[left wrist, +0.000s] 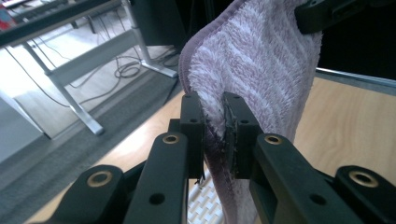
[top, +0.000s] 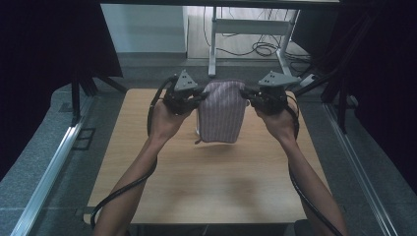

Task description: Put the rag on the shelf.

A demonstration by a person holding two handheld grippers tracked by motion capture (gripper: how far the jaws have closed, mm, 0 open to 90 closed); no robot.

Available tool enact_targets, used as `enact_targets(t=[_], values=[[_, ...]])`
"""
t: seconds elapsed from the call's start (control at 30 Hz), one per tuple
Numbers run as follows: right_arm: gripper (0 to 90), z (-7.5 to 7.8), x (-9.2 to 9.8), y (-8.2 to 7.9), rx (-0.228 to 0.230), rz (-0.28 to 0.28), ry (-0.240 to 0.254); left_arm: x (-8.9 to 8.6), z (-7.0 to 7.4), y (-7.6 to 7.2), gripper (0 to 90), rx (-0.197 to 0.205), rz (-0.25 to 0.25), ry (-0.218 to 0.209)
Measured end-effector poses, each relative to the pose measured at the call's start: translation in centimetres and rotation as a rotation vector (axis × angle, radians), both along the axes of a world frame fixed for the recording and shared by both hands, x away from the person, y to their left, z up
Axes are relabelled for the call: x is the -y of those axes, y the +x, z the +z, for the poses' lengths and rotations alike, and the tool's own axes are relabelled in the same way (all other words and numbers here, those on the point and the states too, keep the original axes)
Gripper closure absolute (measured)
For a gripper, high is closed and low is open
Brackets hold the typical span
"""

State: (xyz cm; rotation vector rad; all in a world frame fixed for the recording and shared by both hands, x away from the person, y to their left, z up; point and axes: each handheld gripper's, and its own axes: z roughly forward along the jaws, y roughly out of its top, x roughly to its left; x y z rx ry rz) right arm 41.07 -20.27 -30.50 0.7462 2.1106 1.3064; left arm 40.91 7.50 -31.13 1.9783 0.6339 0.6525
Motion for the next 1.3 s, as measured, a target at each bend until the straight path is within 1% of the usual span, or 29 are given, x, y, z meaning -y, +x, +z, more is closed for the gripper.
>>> enact_targets(t=[0.13, 0.27, 0.37, 0.47, 0.53, 0.6, 0.63, 0.67, 0.7, 0.73, 0.8, 0.83, 0.87, 0.93, 0.97, 1.0, 1.13, 1.17, 1.2, 1.23, 1.27, 1.3], values=[[84.7, 1.4, -0.2, 0.9, 0.025, -0.012, -0.003, 0.1, 1.4, 0.8, 79.3, 0.024, 0.018, 0.013], [84.7, 2.5, -0.5, 1.6, 0.041, -0.025, -0.009, 0.2, 2.6, 1.6, 79.3, 0.035, 0.033, 0.016], [84.7, 3.1, -0.6, 2.2, 0.05, -0.032, -0.008, 0.3, 3.2, 2.0, 79.2, 0.043, 0.041, 0.019], [84.7, 3.6, -0.7, 2.7, 0.053, -0.036, -0.01, 0.3, 3.7, 2.6, 79.2, 0.047, 0.049, 0.036], [84.6, 3.8, -0.8, 3.0, 0.057, -0.039, -0.009, 0.2, 3.8, 2.8, 79.1, 0.047, 0.053, 0.041], [84.6, 3.9, -0.9, 3.5, 0.063, -0.043, -0.013, 0.2, 4.0, 3.6, 79.1, 0.047, 0.065, 0.046], [84.7, 3.9, -0.9, 3.6, 0.064, -0.045, -0.012, 0.2, 4.0, 3.6, 79.1, 0.047, 0.065, 0.046], [84.6, 4.0, -0.9, 3.9, 0.065, -0.047, -0.01, 0.2, 4.2, 4.1, 79.0, 0.046, 0.073, 0.041], [84.6, 4.0, -0.9, 3.9, 0.065, -0.047, -0.01, 0.2, 4.2, 4.1, 79.0, 0.046, 0.073, 0.041], [84.7, 4.1, -1.0, 4.3, 0.067, -0.051, -0.009, 0.2, 4.4, 4.5, 79.0, 0.045, 0.08, 0.041], [84.6, 4.3, -1.0, 4.8, 0.066, -0.055, -0.008, 0.3, 4.4, 4.8, 79.0, 0.044, 0.083, 0.046], [84.5, 4.4, -1.1, 5.0, 0.065, -0.059, -0.008, 0.5, 4.6, 5.3, 78.9, 0.041, 0.092, 0.055], [84.5, 4.5, -1.2, 5.3, 0.064, -0.064, -0.01, 0.5, 4.6, 5.3, 78.8, 0.041, 0.092, 0.055], [84.5, 4.8, -1.3, 5.8, 0.061, -0.07, -0.005, 0.7, 4.7, 6.2, 78.8, 0.037, 0.114, 0.068], [84.6, 4.9, -1.3, 6.1, 0.062, -0.076, -0.004, 0.7, 4.7, 6.2, 78.8, 0.037, 0.114, 0.068], [84.6, 4.9, -1.4, 6.4, 0.061, -0.079, -0.002, 0.9, 4.8, 6.9, 78.8, 0.033, 0.131, 0.069], [84.5, 5.0, -1.8, 7.6, 0.049, -0.097, -0.005, 1.2, 4.8, 8.3, 78.8, 0.03, 0.171, 0.077], [84.5, 5.0, -1.8, 7.6, 0.049, -0.097, -0.005, 1.2, 4.8, 8.3, 78.7, 0.03, 0.171, 0.077], [84.5, 5.0, -2.0, 8.3, 0.042, -0.106, -0.004, 1.4, 4.6, 9.1, 78.7, 0.03, 0.187, 0.075], [84.5, 4.9, -2.0, 8.6, 0.04, -0.11, -0.004, 1.4, 4.5, 9.4, 78.6, 0.032, 0.197, 0.073], [84.5, 4.9, -2.1, 8.9, 0.035, -0.112, 0.003, 1.4, 4.5, 9.4, 78.6, 0.032, 0.197, 0.073], [84.5, 4.8, -2.1, 9.2, 0.031, -0.114, 0.009, 1.5, 4.2, 10.2, 78.6, 0.03, 0.213, 0.066]])
